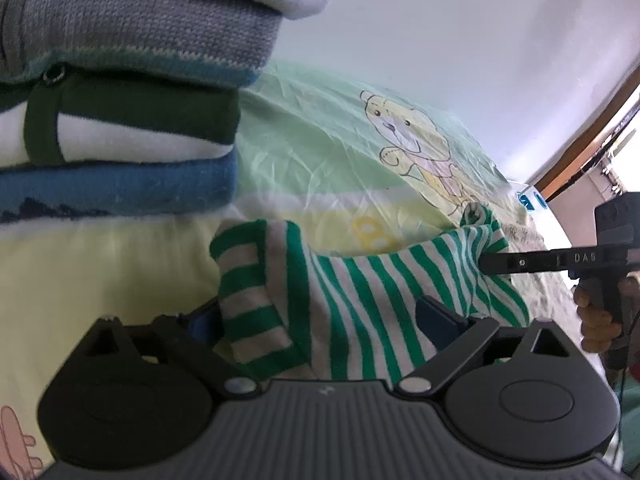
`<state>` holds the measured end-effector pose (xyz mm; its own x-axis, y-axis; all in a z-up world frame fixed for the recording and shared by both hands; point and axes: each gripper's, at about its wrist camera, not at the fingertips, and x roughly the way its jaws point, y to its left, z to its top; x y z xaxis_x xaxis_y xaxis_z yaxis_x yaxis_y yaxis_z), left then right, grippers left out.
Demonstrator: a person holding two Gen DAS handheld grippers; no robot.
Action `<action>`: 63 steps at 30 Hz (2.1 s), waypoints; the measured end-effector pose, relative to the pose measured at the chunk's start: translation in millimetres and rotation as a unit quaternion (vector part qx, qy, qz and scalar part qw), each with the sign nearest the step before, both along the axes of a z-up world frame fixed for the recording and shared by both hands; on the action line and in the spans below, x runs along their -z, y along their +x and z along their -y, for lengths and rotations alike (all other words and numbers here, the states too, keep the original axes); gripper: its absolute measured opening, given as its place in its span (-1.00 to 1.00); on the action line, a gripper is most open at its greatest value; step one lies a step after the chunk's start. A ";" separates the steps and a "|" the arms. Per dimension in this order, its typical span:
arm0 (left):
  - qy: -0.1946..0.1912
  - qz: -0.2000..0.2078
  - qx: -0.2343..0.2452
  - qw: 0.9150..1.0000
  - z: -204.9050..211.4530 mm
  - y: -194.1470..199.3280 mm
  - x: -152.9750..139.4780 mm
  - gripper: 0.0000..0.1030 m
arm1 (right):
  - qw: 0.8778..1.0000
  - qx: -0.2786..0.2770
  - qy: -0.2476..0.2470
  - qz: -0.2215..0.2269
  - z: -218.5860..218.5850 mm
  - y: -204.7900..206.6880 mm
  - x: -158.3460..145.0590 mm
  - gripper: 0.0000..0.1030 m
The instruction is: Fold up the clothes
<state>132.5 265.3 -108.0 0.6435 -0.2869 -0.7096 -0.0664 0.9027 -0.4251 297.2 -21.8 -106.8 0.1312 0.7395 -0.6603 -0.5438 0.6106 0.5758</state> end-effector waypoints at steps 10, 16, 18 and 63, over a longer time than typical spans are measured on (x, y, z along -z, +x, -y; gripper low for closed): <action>0.036 0.010 -0.007 0.999 6.8 1.8 1.4 0.73 | 0.999 -0.016 -0.010 0.045 -14.5 -6.4 -1.7 -0.16; 0.060 0.015 -0.014 0.998 7.2 -2.6 0.8 -0.03 | 0.998 -0.031 -0.025 0.043 -14.5 -4.3 -1.8 -0.48; 0.077 0.018 -0.018 0.997 9.2 -3.6 1.1 -0.20 | 0.998 -0.033 -0.021 0.039 -13.6 -2.3 -1.2 -0.48; 0.226 -0.002 -0.072 0.972 45.9 -2.1 -0.2 0.04 | 0.988 -0.026 -0.071 0.136 -30.2 -32.4 -6.6 -0.43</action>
